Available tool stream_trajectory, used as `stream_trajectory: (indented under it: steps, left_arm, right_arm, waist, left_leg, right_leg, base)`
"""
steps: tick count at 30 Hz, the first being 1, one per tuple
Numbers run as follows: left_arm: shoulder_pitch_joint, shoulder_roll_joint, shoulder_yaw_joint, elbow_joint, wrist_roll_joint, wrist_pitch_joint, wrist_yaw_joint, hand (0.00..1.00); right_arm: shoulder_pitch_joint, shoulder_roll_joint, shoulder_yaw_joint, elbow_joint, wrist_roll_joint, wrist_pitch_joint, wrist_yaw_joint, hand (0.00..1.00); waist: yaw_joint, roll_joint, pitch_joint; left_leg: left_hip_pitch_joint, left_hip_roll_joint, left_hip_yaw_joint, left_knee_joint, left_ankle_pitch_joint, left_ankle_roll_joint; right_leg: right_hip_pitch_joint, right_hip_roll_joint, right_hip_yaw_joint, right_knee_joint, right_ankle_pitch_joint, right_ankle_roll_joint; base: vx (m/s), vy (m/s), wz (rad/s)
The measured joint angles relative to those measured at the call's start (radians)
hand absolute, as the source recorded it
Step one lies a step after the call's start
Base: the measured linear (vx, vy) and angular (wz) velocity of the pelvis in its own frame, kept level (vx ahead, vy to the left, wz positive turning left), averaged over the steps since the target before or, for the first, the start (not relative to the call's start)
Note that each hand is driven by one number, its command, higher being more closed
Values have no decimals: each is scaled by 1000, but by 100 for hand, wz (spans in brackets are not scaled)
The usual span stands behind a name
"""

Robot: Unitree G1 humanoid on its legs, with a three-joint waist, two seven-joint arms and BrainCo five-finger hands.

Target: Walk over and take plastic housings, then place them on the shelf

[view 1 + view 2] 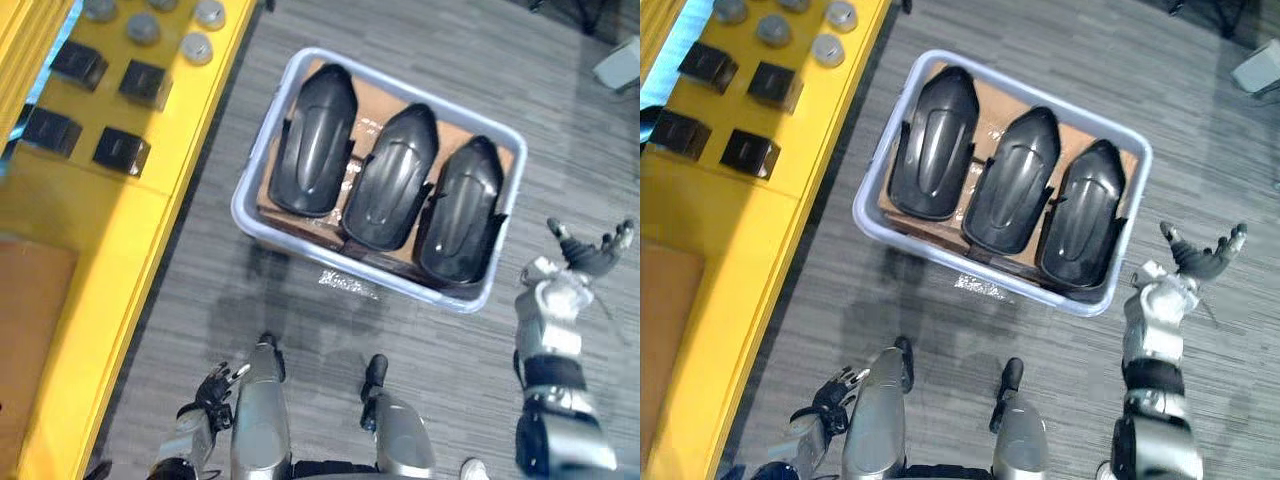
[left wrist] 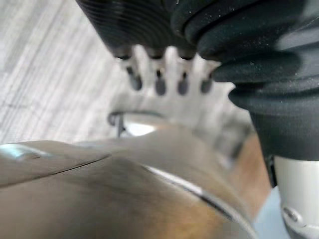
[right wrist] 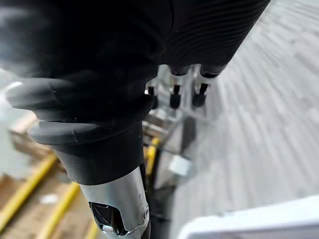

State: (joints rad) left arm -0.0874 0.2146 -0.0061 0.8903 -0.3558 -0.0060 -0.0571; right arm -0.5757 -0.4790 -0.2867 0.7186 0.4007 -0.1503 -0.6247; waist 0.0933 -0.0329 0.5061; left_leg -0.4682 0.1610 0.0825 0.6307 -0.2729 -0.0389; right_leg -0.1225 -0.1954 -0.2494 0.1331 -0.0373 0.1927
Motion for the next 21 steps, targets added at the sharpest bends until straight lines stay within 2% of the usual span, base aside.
stream_trajectory:
  steps: [3, 9, 10, 12, 14, 18, 19, 21]
  left_arm:
    - [-35, -6, -25, 17, -1, -10, 11, 0]
    - [-85, -24, -61, 39, -38, -10, 27, 0]
    - [-97, -27, -71, 40, -39, -10, 39, 0]
    - [-102, -27, -85, 45, -40, -8, 44, 0]
    - [-113, -27, -87, 58, -40, -8, 51, 0]
    - [-117, -31, -97, 67, -76, -13, 52, 0]
    - [-118, -38, -97, 73, -80, -16, 52, 0]
    - [-120, -48, -98, 75, -94, -26, 50, 0]
  right_arm:
    - [-57, -52, 18, 104, 19, 12, 17, 0]
    - [-117, -94, 83, 242, 58, 93, 45, 0]
    - [-123, -106, 83, 264, 59, 115, 59, 0]
    - [-138, -106, 95, 282, 60, 133, 75, 0]
    - [-138, -106, 100, 282, 56, 157, 123, 0]
    - [-140, -109, 133, 284, 30, 171, 170, 0]
    - [-144, -111, 133, 285, 15, 170, 179, 100]
    - [-154, -118, 142, 284, 4, 171, 191, 100]
  waist:
    - [10, 26, 13]
    - [28, 65, 28]
    - [33, 82, 28]
    - [37, 83, 28]
    - [35, 83, 28]
    - [34, 97, 28]
    - [34, 106, 27]
    - [33, 116, 25]
  left_leg:
    - [-34, -10, -32, -12, 27, -2]
    - [-82, -34, -58, -26, 73, 1]
    - [-101, -36, -75, -30, 76, -4]
    - [-117, -37, -77, -33, 78, -7]
    - [-125, -43, -76, -50, 95, -9]
    - [-127, -63, -75, -99, 128, -13]
    - [-128, -69, -75, -116, 140, -13]
    - [-130, -74, -76, -137, 157, -12]
  right_leg:
    - [-38, -2, -27, 41, -6, -10]
    - [-125, -33, -49, 167, -50, -25]
    - [-151, -33, -53, 193, -59, -32]
    - [-180, -35, -52, 219, -69, -31]
    - [-211, -44, -51, 254, -76, -39]
    - [-249, -68, -51, 292, -87, -41]
    - [-256, -72, -51, 294, -87, -41]
    - [-269, -78, -53, 299, -88, -41]
  base:
    - [-67, -49, 28]
    - [-83, -28, 19]
    - [-99, -20, 19]
    - [-101, -11, 5]
    - [-124, -10, 4]
    - [-128, -27, 9]
    - [-102, -12, 5]
    - [-116, -27, 7]
